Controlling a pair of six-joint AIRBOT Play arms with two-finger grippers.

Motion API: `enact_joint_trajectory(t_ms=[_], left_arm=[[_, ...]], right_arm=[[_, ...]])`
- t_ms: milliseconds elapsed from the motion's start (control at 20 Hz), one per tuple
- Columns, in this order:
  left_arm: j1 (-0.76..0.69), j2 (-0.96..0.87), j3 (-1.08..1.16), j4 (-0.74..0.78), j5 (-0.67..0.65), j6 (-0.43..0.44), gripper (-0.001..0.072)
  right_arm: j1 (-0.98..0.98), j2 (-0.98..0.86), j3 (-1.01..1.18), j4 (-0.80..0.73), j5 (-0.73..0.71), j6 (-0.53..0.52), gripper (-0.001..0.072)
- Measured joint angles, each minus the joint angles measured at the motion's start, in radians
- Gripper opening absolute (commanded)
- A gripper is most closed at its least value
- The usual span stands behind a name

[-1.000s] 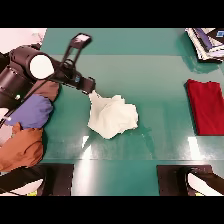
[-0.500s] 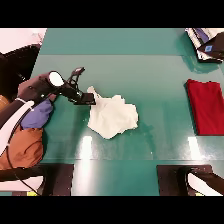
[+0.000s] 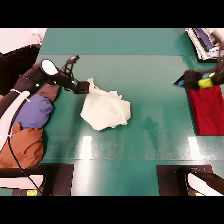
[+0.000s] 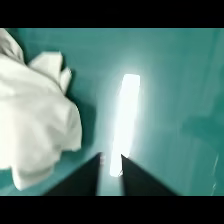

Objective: Fold the shirts.

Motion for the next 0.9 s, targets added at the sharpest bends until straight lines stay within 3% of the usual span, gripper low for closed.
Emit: enact_joint_trajectory(t_ms=[200, 350, 600, 650, 750, 850, 900], left_arm=[[0.015, 0.020, 0.062, 0.056, -0.040, 0.002, 0.0024], [0.019, 0.024, 0.076, 0.072, -0.050, 0.002, 0.0024], [0.020, 0.027, 0.084, 0.080, -0.057, 0.002, 0.0024], [0.020, 0.027, 0.084, 0.080, -0.057, 0.002, 0.0024], [0.020, 0.027, 0.084, 0.082, -0.059, 0.002, 0.0024], [0.020, 0.027, 0.085, 0.083, -0.060, 0.002, 0.0024], [0.021, 0.027, 0.085, 0.083, -0.061, 0.002, 0.0024]], right_arm=[[0.038, -0.096, -0.219, 0.174, -0.078, -0.068, 0.0478], [0.132, -0.204, -0.301, 0.304, -0.179, -0.134, 0.0424], [0.319, -0.406, -0.241, 0.393, -0.322, -0.178, 0.0415], [0.347, -0.448, -0.209, 0.401, -0.341, -0.182, 0.0370], [0.385, -0.518, -0.148, 0.415, -0.352, -0.185, 0.0359], [0.410, -0.580, -0.089, 0.421, -0.361, -0.189, 0.0021], [0.416, -0.603, -0.064, 0.420, -0.362, -0.189, 0.0019]])
